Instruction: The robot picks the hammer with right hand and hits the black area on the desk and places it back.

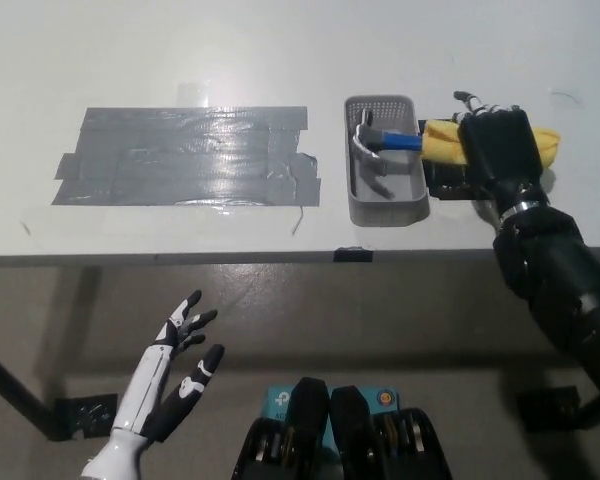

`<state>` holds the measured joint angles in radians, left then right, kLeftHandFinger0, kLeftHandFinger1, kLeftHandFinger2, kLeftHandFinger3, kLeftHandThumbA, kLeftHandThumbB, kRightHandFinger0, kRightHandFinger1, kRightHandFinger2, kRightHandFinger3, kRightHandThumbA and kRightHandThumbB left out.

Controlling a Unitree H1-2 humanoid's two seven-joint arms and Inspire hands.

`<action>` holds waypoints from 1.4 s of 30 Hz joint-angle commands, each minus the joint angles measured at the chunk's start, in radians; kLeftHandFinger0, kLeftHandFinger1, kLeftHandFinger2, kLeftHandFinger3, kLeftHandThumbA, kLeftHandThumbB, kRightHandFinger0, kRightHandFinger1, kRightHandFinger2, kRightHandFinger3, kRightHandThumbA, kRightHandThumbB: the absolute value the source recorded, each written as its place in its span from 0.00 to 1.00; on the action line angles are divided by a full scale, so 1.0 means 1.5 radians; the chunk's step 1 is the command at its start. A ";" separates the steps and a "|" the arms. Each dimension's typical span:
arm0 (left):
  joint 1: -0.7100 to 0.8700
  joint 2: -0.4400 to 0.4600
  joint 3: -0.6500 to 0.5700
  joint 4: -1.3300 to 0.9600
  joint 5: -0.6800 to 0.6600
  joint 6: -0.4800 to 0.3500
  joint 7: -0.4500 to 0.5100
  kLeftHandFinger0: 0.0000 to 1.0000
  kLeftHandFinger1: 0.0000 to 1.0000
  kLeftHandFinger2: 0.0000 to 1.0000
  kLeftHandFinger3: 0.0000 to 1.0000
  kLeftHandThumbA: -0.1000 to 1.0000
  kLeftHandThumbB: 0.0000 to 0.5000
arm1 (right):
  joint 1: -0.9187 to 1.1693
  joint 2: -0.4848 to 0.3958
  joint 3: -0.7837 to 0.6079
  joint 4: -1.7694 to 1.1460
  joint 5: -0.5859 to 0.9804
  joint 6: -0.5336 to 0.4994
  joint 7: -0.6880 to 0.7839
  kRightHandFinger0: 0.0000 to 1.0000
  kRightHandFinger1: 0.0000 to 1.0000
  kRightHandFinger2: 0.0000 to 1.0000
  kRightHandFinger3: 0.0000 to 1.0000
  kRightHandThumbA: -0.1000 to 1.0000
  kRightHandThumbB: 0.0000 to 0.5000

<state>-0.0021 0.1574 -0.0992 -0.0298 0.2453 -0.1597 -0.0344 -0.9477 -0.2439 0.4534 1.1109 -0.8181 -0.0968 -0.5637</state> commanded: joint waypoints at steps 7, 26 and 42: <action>-0.024 0.013 0.000 -0.014 0.011 -0.024 -0.001 0.83 0.85 0.78 0.96 0.84 0.00 | -0.067 0.000 -0.224 -0.230 0.322 0.063 0.323 0.00 0.46 0.84 0.87 0.00 0.28; -0.038 0.022 0.001 -0.014 0.013 -0.027 -0.006 0.80 0.73 0.66 0.89 0.89 0.01 | -0.194 -0.236 -0.157 -0.418 0.370 0.328 0.863 0.03 0.57 0.92 1.00 0.00 0.29; -0.032 0.022 0.002 -0.011 0.003 -0.024 -0.009 0.77 0.66 0.57 0.82 0.87 0.00 | -0.228 -0.347 -0.042 -0.461 0.276 0.342 1.058 0.00 0.63 1.00 0.89 0.00 0.28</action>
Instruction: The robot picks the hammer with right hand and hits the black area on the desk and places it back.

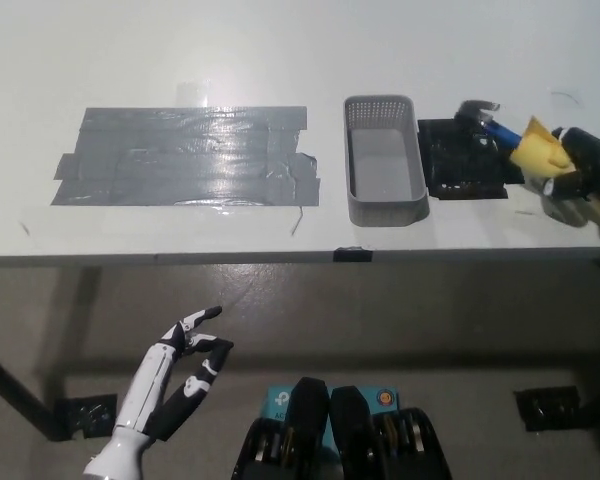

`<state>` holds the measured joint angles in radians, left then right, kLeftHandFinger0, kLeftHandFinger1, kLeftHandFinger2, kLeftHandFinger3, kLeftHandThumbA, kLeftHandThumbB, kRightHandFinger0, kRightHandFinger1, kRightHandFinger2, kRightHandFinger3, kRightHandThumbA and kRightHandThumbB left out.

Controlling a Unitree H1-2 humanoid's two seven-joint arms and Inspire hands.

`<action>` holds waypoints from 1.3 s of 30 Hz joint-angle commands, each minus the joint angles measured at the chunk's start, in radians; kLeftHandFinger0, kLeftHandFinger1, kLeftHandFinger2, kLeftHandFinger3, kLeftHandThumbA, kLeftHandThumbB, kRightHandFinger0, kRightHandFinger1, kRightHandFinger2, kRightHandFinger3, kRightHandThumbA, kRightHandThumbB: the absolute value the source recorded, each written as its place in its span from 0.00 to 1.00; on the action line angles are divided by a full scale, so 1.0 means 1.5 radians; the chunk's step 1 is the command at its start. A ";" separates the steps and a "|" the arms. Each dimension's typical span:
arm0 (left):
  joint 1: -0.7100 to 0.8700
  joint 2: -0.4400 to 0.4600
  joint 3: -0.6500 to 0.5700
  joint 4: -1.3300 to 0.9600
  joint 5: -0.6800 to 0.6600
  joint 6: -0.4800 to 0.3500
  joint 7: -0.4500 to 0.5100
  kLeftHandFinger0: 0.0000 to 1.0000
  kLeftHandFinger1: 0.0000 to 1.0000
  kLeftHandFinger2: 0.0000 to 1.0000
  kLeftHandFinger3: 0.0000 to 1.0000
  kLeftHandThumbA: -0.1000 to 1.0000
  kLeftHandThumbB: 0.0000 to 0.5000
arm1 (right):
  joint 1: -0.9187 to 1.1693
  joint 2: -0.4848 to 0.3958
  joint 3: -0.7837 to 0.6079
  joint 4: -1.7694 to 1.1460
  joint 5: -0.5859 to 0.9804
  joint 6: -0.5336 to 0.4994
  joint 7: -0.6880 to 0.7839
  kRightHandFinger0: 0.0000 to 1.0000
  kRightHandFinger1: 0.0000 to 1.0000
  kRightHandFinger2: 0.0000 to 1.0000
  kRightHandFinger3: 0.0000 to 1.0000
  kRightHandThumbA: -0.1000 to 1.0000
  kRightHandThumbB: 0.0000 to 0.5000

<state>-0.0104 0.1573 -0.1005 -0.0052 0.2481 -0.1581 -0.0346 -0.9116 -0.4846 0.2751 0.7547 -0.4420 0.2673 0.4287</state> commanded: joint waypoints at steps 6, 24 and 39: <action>-0.030 0.024 0.003 -0.019 0.007 -0.035 -0.006 0.68 0.62 0.55 0.79 0.88 0.00 | -0.280 -0.188 0.106 -0.225 0.000 0.100 0.426 0.00 0.60 1.00 0.97 0.00 0.24; -0.020 0.028 0.002 -0.024 0.010 -0.027 -0.003 0.60 0.60 0.59 0.79 0.78 0.00 | -0.263 -0.185 0.168 -0.251 -0.047 0.087 0.428 0.04 0.66 1.00 1.00 0.00 0.16; -0.017 0.028 0.004 -0.022 0.010 -0.031 0.001 0.58 0.58 0.57 0.78 0.82 0.01 | -0.253 -0.170 0.173 -0.215 -0.055 0.033 0.417 0.02 0.65 1.00 0.92 0.00 0.21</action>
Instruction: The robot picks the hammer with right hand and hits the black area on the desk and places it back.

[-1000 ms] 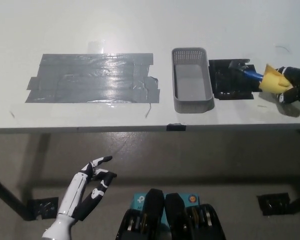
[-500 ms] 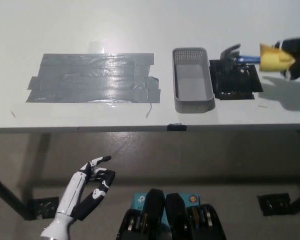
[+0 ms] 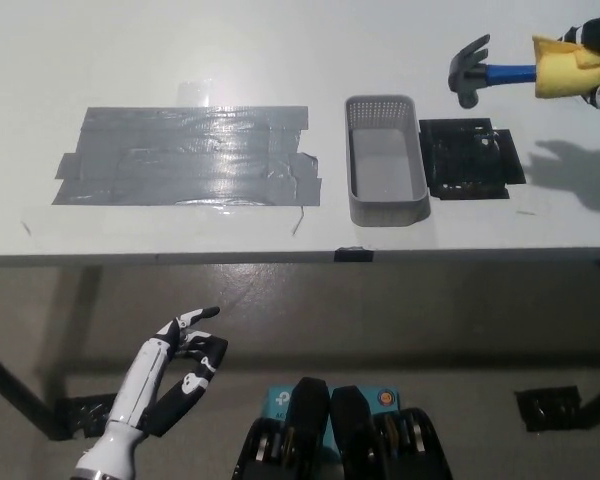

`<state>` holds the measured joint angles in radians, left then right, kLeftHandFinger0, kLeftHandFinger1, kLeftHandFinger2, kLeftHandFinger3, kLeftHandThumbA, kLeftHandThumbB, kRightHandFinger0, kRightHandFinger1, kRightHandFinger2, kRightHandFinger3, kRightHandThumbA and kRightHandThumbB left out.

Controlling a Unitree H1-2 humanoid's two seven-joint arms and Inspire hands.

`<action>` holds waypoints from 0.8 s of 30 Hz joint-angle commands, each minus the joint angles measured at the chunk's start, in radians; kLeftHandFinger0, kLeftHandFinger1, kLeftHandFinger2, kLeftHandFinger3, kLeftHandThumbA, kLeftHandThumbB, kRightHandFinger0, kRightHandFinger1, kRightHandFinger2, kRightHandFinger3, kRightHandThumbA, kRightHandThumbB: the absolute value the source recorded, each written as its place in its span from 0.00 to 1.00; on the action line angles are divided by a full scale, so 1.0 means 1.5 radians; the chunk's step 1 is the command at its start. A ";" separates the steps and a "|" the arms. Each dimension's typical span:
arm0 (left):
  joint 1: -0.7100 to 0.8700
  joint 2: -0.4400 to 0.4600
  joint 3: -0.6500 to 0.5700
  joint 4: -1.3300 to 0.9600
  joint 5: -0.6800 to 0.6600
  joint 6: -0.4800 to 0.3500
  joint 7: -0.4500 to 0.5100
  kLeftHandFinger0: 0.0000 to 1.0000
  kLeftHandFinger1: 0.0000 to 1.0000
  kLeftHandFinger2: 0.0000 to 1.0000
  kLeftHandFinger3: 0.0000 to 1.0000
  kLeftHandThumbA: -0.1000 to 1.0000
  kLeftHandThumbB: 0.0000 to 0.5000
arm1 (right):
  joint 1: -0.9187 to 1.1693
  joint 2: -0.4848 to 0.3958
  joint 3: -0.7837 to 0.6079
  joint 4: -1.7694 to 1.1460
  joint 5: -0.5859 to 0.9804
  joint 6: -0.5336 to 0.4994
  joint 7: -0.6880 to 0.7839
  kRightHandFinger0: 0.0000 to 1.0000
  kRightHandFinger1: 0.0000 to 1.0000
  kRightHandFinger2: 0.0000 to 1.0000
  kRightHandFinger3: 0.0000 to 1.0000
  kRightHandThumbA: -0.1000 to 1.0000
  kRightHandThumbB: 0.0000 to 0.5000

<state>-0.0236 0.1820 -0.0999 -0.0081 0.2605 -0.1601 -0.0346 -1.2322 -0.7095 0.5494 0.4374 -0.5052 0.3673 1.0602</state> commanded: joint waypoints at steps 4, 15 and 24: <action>-0.008 0.012 0.005 -0.021 0.003 -0.030 0.003 0.58 0.58 0.57 0.78 0.82 0.01 | -0.037 -0.007 -0.015 0.031 -0.007 -0.040 -0.014 0.03 0.66 0.99 0.92 0.00 0.22; -0.011 0.010 0.007 -0.018 -0.003 -0.033 0.003 0.56 0.57 0.56 0.77 0.83 0.00 | -0.018 0.022 -0.020 0.078 -0.021 -0.011 -0.025 0.00 0.39 0.75 0.74 0.00 0.22; -0.010 0.010 0.006 -0.023 -0.002 -0.024 -0.001 0.56 0.57 0.57 0.77 0.85 0.03 | -0.052 0.026 -0.148 0.187 0.058 0.021 -0.066 0.00 0.53 0.93 1.00 0.00 0.28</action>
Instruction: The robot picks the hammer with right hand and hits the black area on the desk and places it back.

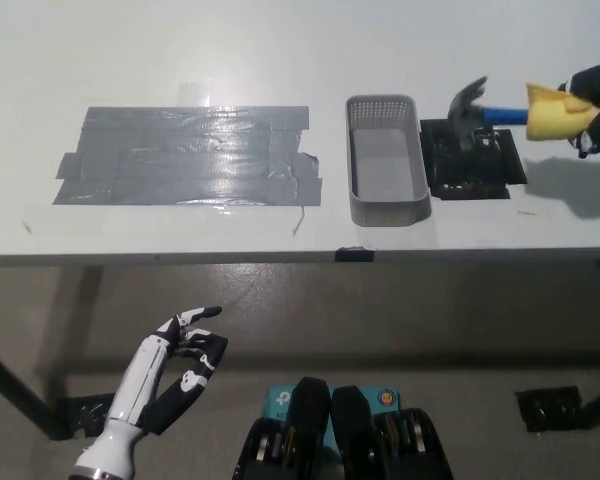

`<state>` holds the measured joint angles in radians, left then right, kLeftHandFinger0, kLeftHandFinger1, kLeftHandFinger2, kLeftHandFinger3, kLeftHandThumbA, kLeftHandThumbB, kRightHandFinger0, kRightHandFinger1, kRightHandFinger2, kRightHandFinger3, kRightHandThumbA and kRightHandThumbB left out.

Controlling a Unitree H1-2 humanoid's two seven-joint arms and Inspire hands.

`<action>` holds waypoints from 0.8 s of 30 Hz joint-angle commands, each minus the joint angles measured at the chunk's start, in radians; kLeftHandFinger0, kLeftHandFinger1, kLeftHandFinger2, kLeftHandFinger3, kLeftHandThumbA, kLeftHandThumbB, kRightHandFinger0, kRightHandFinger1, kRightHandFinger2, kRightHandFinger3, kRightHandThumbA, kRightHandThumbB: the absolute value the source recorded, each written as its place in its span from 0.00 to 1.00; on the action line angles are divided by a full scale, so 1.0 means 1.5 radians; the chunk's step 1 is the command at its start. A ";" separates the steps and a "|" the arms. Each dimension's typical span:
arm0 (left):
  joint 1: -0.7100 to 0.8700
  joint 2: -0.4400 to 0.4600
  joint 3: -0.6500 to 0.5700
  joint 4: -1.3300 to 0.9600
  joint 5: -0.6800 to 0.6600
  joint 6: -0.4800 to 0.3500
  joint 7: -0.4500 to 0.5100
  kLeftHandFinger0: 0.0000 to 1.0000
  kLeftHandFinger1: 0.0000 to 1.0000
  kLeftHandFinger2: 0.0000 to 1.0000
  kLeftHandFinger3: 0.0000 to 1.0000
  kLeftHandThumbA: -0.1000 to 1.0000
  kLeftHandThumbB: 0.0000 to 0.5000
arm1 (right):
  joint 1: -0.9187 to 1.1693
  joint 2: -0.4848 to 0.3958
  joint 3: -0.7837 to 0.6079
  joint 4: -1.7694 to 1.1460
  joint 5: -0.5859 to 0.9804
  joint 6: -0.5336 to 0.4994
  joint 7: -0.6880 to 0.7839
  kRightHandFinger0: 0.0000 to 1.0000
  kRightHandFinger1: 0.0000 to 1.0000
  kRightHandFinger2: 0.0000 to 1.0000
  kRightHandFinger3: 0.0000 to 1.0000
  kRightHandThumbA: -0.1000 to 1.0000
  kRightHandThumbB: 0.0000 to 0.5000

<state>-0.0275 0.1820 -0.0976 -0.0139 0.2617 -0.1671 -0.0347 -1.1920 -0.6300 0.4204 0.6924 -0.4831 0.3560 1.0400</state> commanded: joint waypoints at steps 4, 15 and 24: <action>-0.011 0.008 0.006 -0.016 -0.006 -0.022 0.000 0.56 0.57 0.57 0.77 0.87 0.03 | -0.133 -0.035 -0.100 0.072 0.049 0.032 -0.061 0.00 0.45 0.92 0.98 0.00 0.30; -0.014 0.008 0.003 -0.017 -0.008 -0.022 -0.004 0.55 0.55 0.57 0.78 0.85 0.03 | -0.290 -0.069 -0.158 0.227 0.079 -0.005 -0.076 0.00 0.49 0.90 0.81 0.00 0.31; -0.007 0.010 -0.001 -0.023 -0.014 -0.016 -0.012 0.54 0.54 0.58 0.77 0.91 0.10 | -0.156 -0.039 -0.128 0.103 0.053 0.015 -0.060 0.00 0.44 0.89 0.84 0.00 0.41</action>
<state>-0.0295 0.1821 -0.0998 -0.0168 0.2589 -0.1673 -0.0355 -1.4080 -0.6596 0.2358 0.9412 -0.4356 0.3783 0.9795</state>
